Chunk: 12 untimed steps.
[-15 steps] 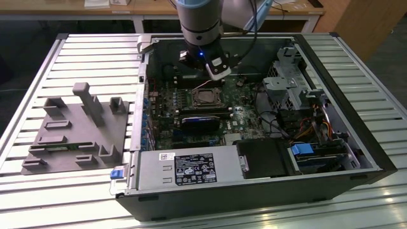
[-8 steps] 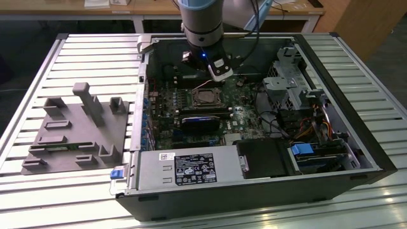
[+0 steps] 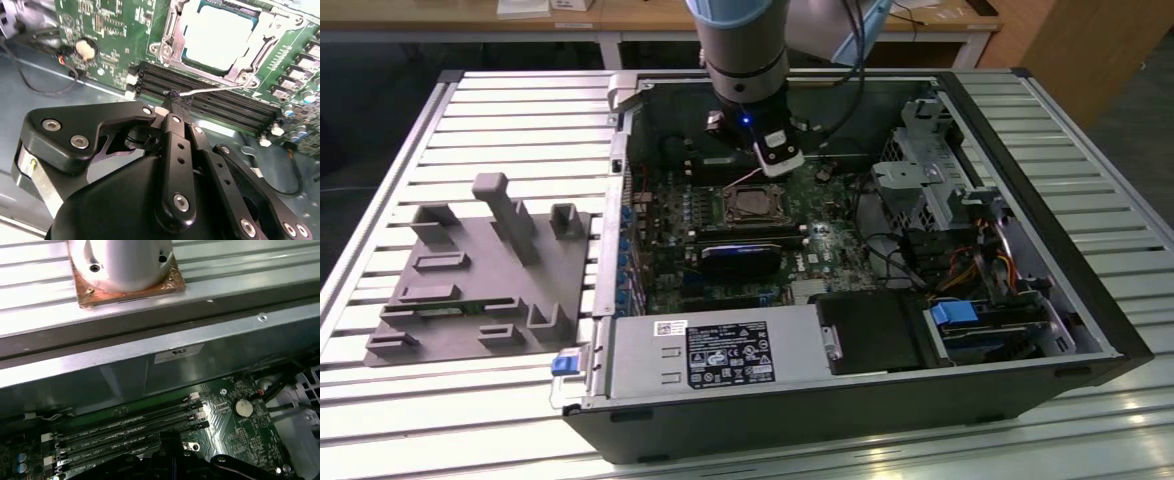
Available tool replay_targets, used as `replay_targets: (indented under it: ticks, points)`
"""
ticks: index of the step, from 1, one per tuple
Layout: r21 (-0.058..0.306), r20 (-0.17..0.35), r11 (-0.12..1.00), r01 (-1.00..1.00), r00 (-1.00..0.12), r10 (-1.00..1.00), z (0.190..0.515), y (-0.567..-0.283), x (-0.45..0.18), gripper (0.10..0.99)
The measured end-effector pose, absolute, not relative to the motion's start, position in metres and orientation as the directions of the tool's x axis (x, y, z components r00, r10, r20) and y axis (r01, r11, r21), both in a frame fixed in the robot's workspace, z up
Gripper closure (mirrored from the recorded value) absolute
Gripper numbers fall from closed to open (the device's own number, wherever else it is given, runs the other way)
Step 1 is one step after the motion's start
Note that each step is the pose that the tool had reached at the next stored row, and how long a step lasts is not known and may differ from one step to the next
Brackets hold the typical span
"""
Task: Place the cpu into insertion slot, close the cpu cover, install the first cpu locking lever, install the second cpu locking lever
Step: 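Install the first cpu locking lever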
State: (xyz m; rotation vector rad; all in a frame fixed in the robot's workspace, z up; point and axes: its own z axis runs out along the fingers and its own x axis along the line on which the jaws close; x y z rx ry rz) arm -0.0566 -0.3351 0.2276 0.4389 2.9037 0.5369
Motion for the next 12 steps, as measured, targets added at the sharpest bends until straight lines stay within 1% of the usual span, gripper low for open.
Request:
replay_targets:
  ticks: [12]
  points:
    - [0.37,-0.099,0.87,0.327,-0.917,0.387,0.2224,-0.3279,-0.0566,0.984]
